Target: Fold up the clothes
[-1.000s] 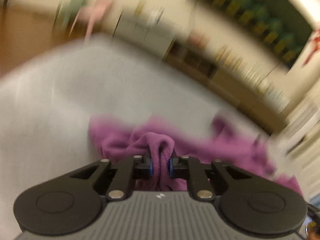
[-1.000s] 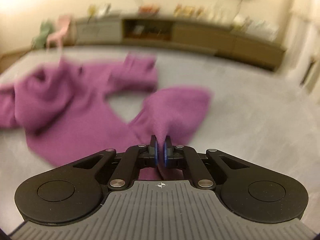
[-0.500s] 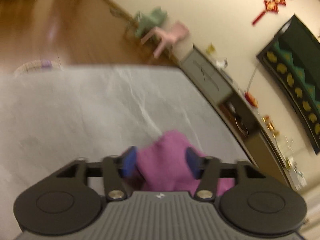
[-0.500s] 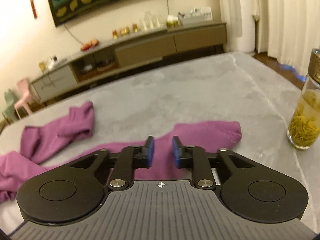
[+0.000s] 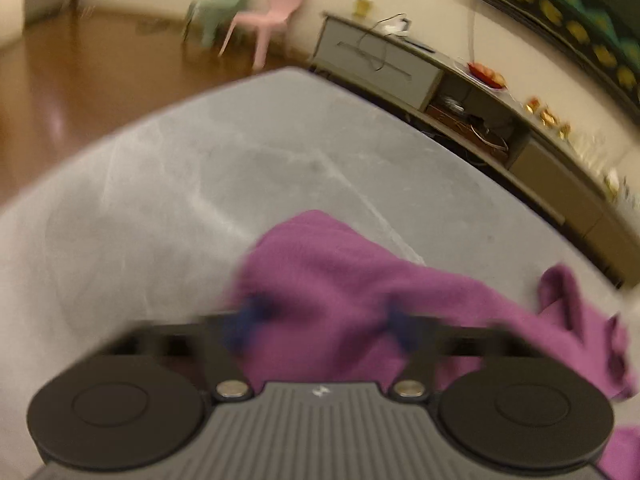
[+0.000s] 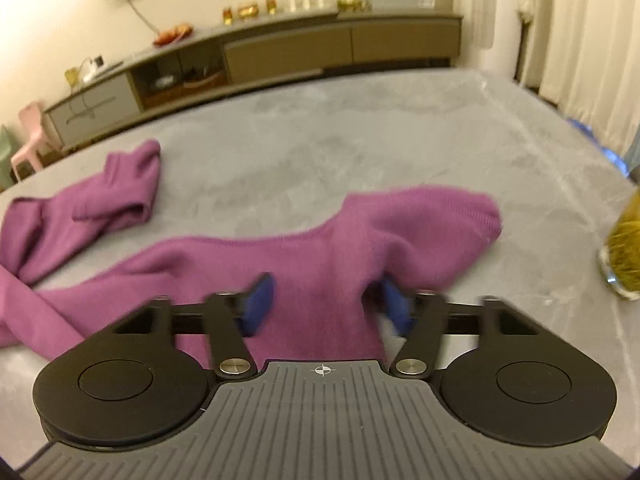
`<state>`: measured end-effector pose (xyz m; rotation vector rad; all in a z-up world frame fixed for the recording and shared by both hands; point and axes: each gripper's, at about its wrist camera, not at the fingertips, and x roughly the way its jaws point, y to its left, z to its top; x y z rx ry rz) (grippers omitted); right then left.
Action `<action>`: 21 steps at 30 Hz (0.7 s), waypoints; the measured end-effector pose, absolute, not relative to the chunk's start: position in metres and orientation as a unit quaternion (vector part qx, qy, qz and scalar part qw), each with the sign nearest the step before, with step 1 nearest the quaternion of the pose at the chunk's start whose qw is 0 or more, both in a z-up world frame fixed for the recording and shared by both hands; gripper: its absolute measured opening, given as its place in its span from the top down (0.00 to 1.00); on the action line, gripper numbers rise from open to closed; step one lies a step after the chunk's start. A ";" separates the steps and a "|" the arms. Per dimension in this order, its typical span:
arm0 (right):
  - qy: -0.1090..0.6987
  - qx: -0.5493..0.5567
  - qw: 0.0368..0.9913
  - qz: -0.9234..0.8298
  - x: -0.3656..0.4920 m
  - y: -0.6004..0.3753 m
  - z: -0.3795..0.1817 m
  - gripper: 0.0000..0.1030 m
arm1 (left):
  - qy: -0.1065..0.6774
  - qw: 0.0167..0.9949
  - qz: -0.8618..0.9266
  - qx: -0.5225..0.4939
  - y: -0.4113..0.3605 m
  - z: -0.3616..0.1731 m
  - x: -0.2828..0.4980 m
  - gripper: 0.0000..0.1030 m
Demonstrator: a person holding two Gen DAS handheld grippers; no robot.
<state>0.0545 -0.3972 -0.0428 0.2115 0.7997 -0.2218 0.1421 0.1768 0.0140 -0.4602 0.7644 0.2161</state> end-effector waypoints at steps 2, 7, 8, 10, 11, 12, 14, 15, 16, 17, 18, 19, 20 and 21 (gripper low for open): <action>0.368 0.106 0.917 -0.109 0.053 -0.401 -0.037 0.98 | 0.325 0.915 0.073 -0.228 0.176 0.031 0.137 0.91; 0.263 0.137 0.943 -0.153 0.014 -0.418 0.010 0.98 | 0.099 0.950 -0.123 -0.270 0.202 0.110 0.042 0.90; 0.248 0.146 0.943 -0.165 0.001 -0.421 0.018 0.98 | 0.114 0.948 -0.145 -0.258 0.207 0.111 0.033 0.87; 0.233 0.167 0.939 -0.190 -0.019 -0.429 0.026 0.97 | 0.215 0.935 -0.092 -0.266 0.221 0.087 0.036 0.81; 0.252 0.184 0.930 -0.194 -0.022 -0.437 0.020 0.96 | 0.259 0.925 -0.055 -0.273 0.228 0.073 0.037 0.81; 0.279 0.205 0.919 -0.188 -0.021 -0.445 0.011 0.96 | 0.289 0.916 -0.016 -0.278 0.235 0.061 0.037 0.79; 0.317 0.251 0.897 -0.178 -0.019 -0.457 -0.007 0.85 | 0.332 0.896 0.052 -0.290 0.248 0.041 0.037 0.78; 0.320 0.251 0.896 -0.180 -0.020 -0.456 -0.008 0.84 | 0.338 0.890 0.072 -0.297 0.252 0.035 0.035 0.71; 0.316 0.241 0.899 -0.183 -0.021 -0.451 -0.006 0.80 | 0.336 0.888 0.086 -0.304 0.255 0.033 0.033 0.65; 0.311 0.229 0.904 -0.184 -0.024 -0.446 -0.004 0.73 | 0.330 0.887 0.099 -0.307 0.257 0.034 0.031 0.55; 0.305 0.218 0.908 -0.185 -0.027 -0.440 -0.001 0.60 | 0.322 0.888 0.109 -0.308 0.258 0.036 0.030 0.50; 0.301 0.208 0.912 -0.188 -0.030 -0.435 0.001 0.55 | 0.313 0.893 0.111 -0.305 0.254 0.040 0.029 0.50; 0.297 0.199 0.914 -0.191 -0.033 -0.431 0.002 0.55 | 0.303 0.899 0.110 -0.298 0.248 0.045 0.028 0.47; 0.297 0.193 0.915 -0.191 -0.035 -0.427 0.002 0.55 | 0.295 0.904 0.107 -0.289 0.241 0.049 0.026 0.40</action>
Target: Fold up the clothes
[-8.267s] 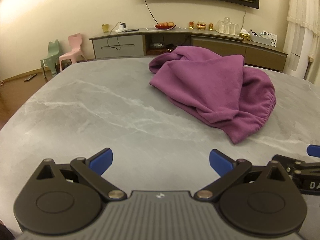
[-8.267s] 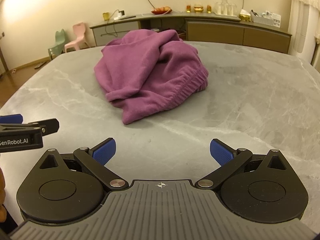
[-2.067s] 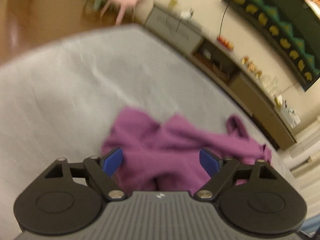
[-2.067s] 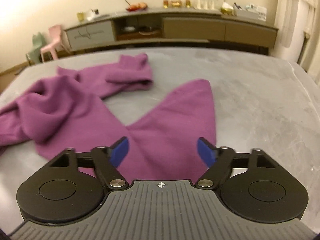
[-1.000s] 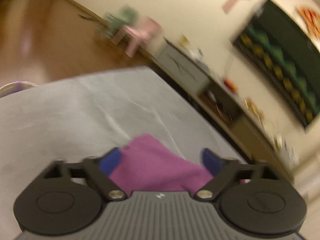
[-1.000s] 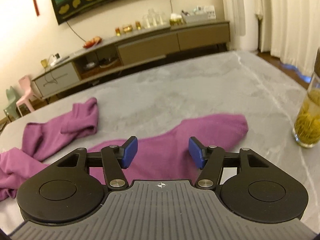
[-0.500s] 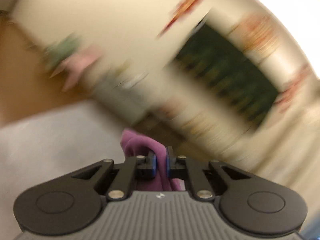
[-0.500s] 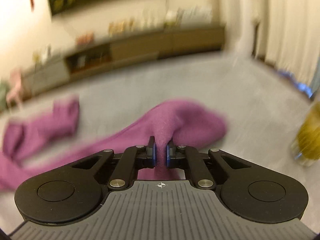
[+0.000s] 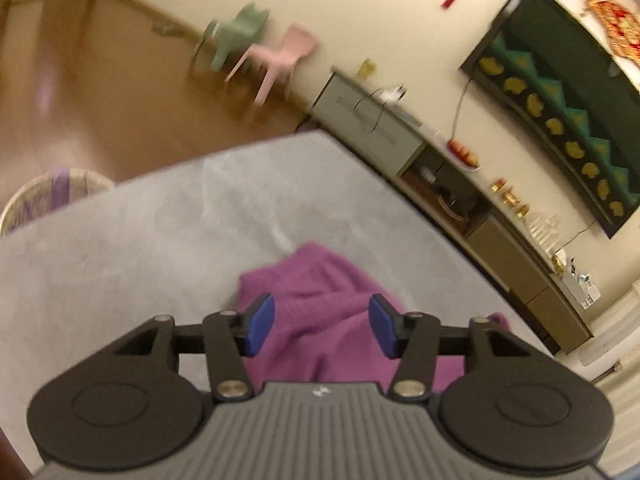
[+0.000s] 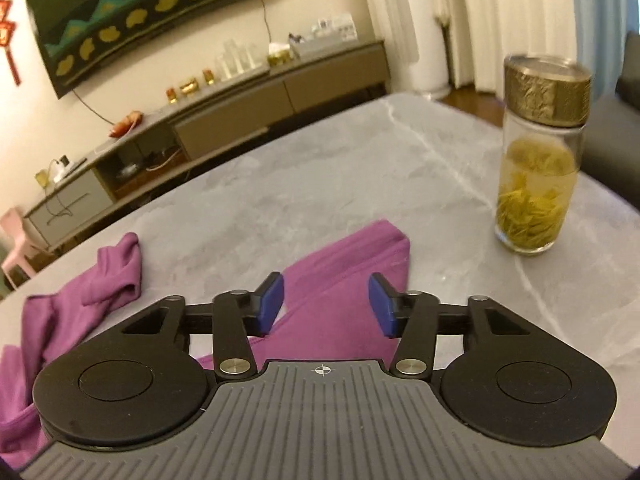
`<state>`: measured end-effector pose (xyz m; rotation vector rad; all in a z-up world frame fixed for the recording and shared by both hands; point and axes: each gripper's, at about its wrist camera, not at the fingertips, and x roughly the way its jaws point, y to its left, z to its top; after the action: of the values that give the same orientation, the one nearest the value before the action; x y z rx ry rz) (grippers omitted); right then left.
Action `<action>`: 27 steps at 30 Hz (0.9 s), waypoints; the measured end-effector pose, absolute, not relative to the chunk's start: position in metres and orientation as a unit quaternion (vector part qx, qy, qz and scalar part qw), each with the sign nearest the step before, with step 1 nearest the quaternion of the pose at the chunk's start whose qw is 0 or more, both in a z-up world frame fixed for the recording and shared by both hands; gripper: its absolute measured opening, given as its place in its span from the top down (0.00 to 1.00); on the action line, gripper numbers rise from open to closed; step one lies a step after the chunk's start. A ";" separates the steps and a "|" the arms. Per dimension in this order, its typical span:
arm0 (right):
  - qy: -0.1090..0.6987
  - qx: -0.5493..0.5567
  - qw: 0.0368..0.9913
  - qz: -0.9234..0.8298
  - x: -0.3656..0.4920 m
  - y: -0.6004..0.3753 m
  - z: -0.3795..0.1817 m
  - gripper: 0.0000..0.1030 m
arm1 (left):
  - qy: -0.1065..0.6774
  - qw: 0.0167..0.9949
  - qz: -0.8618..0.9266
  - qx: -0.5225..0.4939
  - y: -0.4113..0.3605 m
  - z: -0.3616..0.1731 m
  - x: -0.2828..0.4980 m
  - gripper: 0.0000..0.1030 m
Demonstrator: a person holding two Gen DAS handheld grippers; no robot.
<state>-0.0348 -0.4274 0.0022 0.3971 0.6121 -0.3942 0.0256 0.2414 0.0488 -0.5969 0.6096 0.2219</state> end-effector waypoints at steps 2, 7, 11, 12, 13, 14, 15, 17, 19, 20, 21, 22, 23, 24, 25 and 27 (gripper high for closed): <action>0.304 0.187 0.915 -0.190 -0.038 -0.423 0.001 0.53 | 0.300 0.912 0.094 -0.263 0.221 0.047 0.021 0.21; 0.315 0.184 0.907 -0.212 -0.042 -0.431 -0.004 0.44 | 0.345 0.919 0.035 -0.190 0.163 0.035 0.053 0.09; 0.332 0.185 0.896 -0.229 -0.041 -0.443 -0.013 0.43 | 0.394 0.908 0.021 -0.141 0.130 0.011 0.078 0.06; 0.338 0.187 0.894 -0.226 -0.040 -0.445 -0.015 0.43 | 0.406 0.903 0.030 -0.136 0.125 0.003 0.083 0.08; 0.348 0.181 0.893 -0.222 -0.035 -0.446 -0.019 0.44 | 0.415 0.899 0.039 -0.134 0.122 -0.003 0.089 0.11; 0.359 0.171 0.892 -0.216 -0.030 -0.446 -0.023 0.46 | 0.424 0.895 0.047 -0.134 0.121 -0.008 0.096 0.31; 0.370 0.161 0.890 -0.210 -0.024 -0.447 -0.028 0.56 | 0.432 0.890 0.053 -0.136 0.122 -0.012 0.103 0.75; 0.388 0.169 0.884 -0.198 -0.016 -0.451 -0.037 0.98 | 0.438 0.884 0.051 -0.155 0.129 -0.015 0.118 1.00; 0.363 0.192 0.892 -0.190 -0.017 -0.456 -0.033 1.00 | 0.397 0.899 0.034 -0.181 0.142 0.004 0.123 1.00; 0.337 0.200 0.901 -0.185 -0.023 -0.456 -0.024 1.00 | 0.354 0.914 0.018 -0.197 0.149 0.021 0.122 1.00; 0.305 0.205 0.913 -0.179 -0.030 -0.455 -0.013 1.00 | 0.313 0.924 -0.005 -0.218 0.158 0.040 0.116 1.00; 0.273 0.209 0.923 -0.174 -0.038 -0.453 -0.001 1.00 | 0.273 0.931 -0.029 -0.241 0.167 0.062 0.107 1.00; 0.241 0.213 0.932 -0.168 -0.045 -0.452 0.011 1.00 | 0.240 0.935 -0.049 -0.256 0.176 0.081 0.097 1.00; 0.215 0.219 0.938 -0.163 -0.054 -0.451 0.022 1.00 | 0.217 0.938 -0.063 -0.264 0.184 0.095 0.085 1.00; 0.191 0.225 0.942 -0.160 -0.064 -0.449 0.032 1.00 | 0.194 0.940 -0.076 -0.271 0.191 0.109 0.072 1.00; 0.165 0.221 0.949 -0.153 -0.074 -0.445 0.042 1.00 | 0.191 0.937 -0.084 -0.279 0.196 0.115 0.062 0.99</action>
<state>-0.0744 -0.4452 0.0424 0.4505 0.3352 -0.3110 0.0617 0.1960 0.1150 -0.5691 0.3905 -0.1706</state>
